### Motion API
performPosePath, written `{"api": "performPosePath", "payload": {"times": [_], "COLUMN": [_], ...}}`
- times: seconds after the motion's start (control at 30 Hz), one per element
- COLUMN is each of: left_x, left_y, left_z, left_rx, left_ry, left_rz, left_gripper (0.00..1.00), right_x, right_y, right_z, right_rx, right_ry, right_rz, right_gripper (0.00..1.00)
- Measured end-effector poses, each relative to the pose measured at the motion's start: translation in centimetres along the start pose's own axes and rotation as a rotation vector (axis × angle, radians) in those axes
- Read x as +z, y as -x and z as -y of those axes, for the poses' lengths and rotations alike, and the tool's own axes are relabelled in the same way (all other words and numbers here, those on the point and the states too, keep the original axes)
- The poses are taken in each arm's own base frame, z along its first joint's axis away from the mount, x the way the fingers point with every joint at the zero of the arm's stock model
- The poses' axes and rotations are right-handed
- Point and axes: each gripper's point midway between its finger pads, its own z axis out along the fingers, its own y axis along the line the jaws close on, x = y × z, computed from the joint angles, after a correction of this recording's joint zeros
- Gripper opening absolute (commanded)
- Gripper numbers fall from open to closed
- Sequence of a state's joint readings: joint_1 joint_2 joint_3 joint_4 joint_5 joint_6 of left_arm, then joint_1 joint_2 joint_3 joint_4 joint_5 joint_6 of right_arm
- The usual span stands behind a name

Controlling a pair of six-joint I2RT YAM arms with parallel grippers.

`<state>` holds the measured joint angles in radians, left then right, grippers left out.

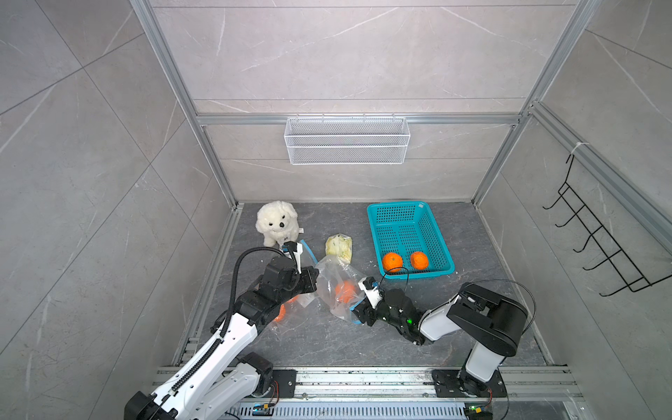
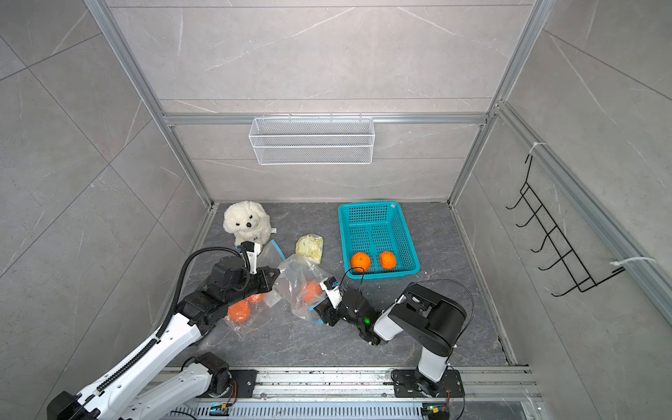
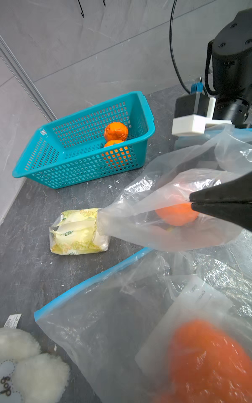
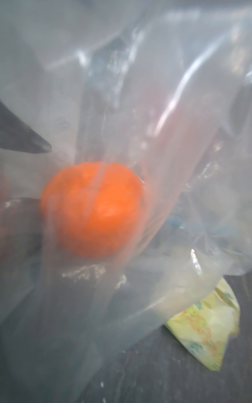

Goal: Open the zip-top bag and take out the orange
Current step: Adjust the zipper food storage bag at the center of the board, then pick up the orange from the zipper food storage bag.

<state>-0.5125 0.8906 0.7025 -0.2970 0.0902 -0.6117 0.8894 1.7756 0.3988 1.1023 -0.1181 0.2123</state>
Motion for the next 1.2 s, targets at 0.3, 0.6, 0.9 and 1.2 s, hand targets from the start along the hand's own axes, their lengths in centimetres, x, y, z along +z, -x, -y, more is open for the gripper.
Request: {"api": "performPosePath", "payload": {"times": [0.3,0.6,0.9,1.2], "left_x": [2.0,3.4,4.2,5.1], "left_y": [-2.1,-3.8,-4.5,-5.0], "left_z": [-2.6,-4.5,-5.0,-5.3], "left_rx": [-0.004,-0.009,-0.007,0.028], "left_ry": [0.092,0.138,0.143,0.150], "left_rz": [-0.060,-0.089,-0.108,-0.139], "left_gripper": [0.00,0.00,0.00,0.88], "right_x": [0.2,3.1,6.5,8.6], "right_y": [0.3,3.3,3.8,3.7], "right_z": [0.3,1.5,3.4,3.9], "right_rx": [-0.019,-0.026,-0.069,-0.101], "right_ry": [-0.011,-0.114,-0.229,-0.244], "right_rz": [0.051,-0.047,-0.148,-0.198], "right_gripper": [0.74,0.81,0.97,0.97]}}
